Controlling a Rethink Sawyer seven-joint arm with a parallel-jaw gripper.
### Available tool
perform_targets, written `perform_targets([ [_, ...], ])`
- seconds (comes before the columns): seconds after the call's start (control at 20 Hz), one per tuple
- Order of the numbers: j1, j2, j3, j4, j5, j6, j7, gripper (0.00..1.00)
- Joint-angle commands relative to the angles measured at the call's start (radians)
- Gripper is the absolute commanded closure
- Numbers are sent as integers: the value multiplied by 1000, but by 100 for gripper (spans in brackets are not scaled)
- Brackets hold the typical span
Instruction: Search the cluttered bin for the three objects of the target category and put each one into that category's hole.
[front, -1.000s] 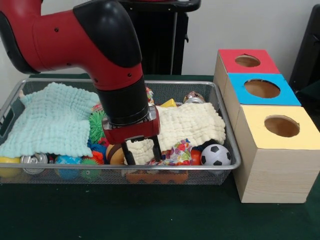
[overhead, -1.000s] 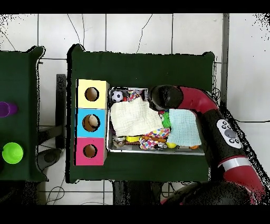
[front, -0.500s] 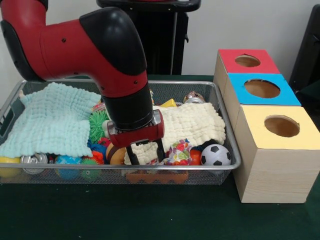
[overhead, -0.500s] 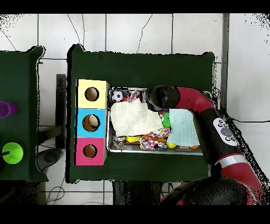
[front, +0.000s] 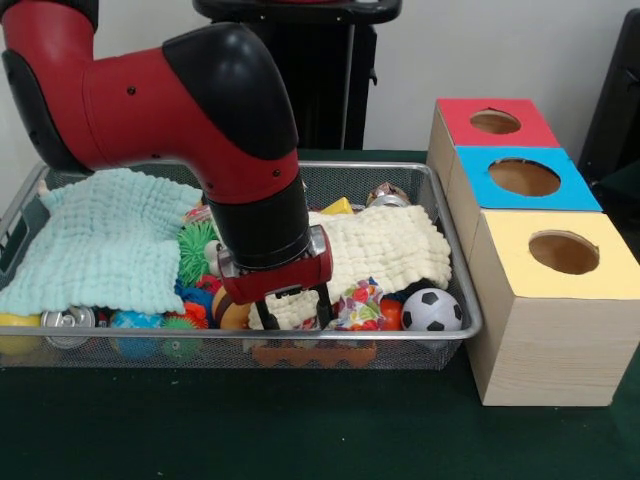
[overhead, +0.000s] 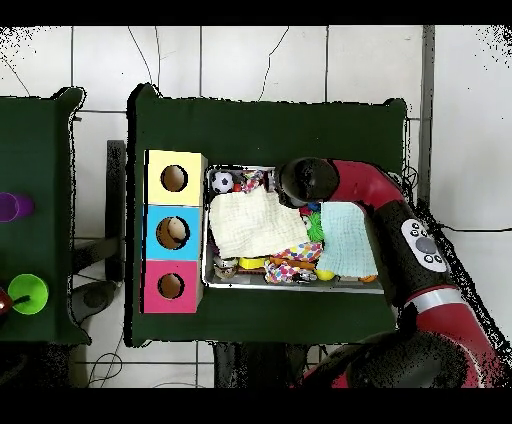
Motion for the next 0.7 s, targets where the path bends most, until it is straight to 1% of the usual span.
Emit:
perform_targets([
  [0.05,-17,41,56,16,-63,89,-340,0],
  [0.15,-26,35,64,38,-63,69,-336,0],
  [0.2,-40,18,73,67,-71,20,-322,0],
  [0.25,-56,-9,80,109,-80,-40,-292,0],
  [0.3,-67,-51,77,163,-88,-95,-239,0],
  [0.4,-69,-101,67,210,-109,-142,-185,0],
  [0.45,-66,-111,59,219,-114,-146,-165,0],
  [0.65,-32,-161,-16,256,-65,-77,-5,0],
  [0.7,-24,-171,-30,265,-54,-74,28,0],
])
